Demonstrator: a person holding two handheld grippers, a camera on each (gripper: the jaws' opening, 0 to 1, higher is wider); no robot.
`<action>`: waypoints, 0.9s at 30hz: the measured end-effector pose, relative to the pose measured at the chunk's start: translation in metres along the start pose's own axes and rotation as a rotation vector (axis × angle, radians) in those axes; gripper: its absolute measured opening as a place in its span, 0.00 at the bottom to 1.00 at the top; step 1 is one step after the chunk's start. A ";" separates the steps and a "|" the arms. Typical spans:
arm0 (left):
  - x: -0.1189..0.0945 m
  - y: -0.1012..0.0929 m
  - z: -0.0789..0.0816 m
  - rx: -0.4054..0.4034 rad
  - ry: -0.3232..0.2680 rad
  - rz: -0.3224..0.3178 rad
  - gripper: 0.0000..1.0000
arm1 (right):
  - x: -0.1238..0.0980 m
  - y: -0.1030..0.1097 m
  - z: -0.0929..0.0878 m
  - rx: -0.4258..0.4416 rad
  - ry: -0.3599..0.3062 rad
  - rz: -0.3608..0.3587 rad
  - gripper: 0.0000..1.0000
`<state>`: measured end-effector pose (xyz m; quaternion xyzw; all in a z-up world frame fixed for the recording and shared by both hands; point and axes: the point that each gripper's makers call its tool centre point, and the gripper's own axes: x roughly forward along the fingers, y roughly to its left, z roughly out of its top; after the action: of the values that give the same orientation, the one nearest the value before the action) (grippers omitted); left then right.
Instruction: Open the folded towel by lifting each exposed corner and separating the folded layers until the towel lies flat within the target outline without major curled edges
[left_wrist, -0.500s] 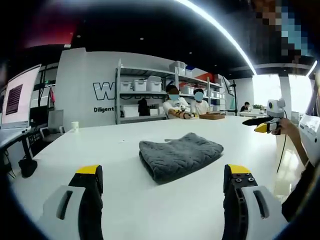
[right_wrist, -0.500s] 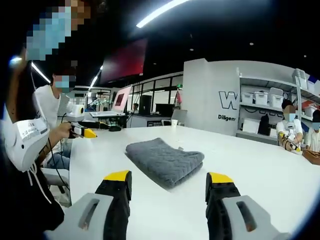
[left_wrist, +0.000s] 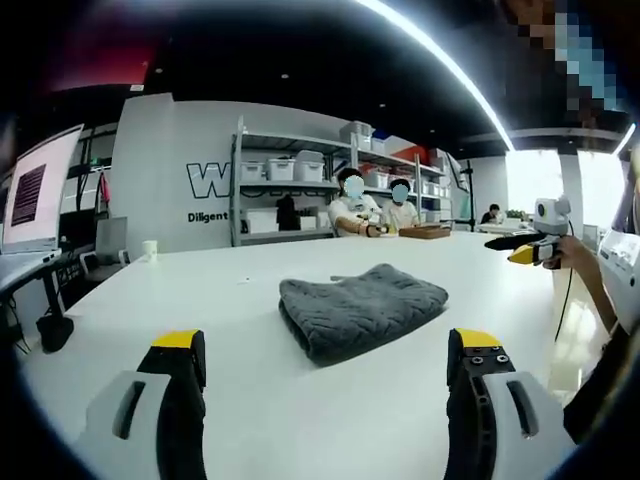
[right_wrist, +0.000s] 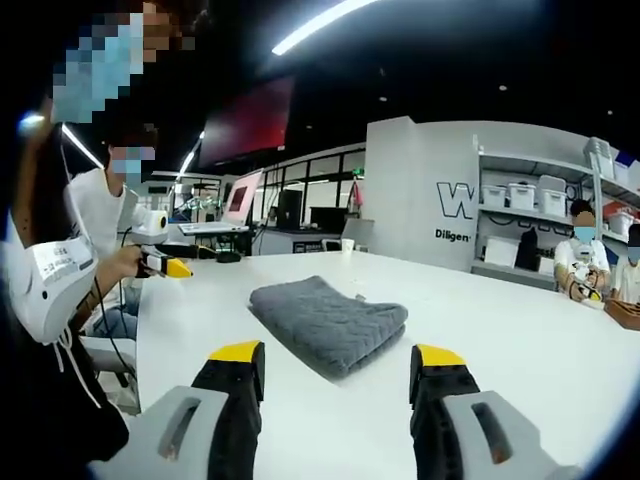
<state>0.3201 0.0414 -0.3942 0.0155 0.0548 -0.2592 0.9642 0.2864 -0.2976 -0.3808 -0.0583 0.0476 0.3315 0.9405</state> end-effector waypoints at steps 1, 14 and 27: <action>0.000 0.000 0.000 0.000 0.000 0.000 0.99 | 0.000 0.000 0.000 0.001 0.001 0.001 0.57; 0.001 -0.001 0.001 0.004 0.003 -0.003 0.99 | 0.001 0.001 0.001 -0.002 0.001 0.007 0.57; 0.004 -0.007 0.001 0.012 0.012 -0.013 0.99 | 0.000 -0.001 0.000 -0.002 -0.007 0.001 0.56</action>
<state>0.3201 0.0339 -0.3935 0.0225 0.0592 -0.2654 0.9620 0.2868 -0.2987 -0.3806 -0.0581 0.0439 0.3323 0.9404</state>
